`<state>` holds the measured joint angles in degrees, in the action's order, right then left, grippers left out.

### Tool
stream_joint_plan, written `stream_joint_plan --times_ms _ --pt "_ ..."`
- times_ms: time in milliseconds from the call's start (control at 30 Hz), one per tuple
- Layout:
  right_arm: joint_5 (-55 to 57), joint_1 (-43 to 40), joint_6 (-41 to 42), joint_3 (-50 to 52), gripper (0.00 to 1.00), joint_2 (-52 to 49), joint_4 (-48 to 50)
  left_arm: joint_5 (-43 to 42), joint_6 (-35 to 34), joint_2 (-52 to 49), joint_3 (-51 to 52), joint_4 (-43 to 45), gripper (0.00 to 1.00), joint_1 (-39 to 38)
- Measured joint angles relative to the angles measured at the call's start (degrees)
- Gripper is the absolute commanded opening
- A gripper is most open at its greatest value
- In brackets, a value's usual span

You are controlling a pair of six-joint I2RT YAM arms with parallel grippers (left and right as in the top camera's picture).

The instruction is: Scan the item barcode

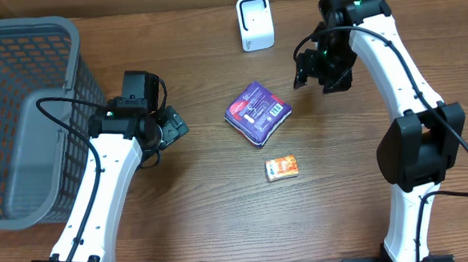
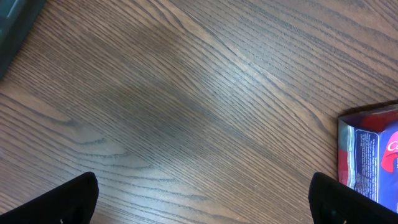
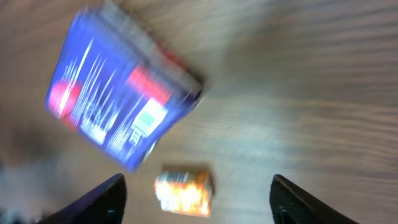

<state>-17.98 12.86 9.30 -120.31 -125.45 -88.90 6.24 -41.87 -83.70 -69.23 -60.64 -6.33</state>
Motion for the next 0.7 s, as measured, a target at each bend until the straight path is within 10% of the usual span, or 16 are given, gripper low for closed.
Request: stream_joint_plan --times_ms 433,700 --pt "-2.7 16.1 -4.7 5.8 0.22 0.0 1.2 0.0 0.0 0.0 0.0 0.0 1.00 0.0" --pt "2.8 24.0 7.3 17.1 0.19 0.0 16.9 0.0 0.0 0.0 0.0 0.0 1.00 0.0"
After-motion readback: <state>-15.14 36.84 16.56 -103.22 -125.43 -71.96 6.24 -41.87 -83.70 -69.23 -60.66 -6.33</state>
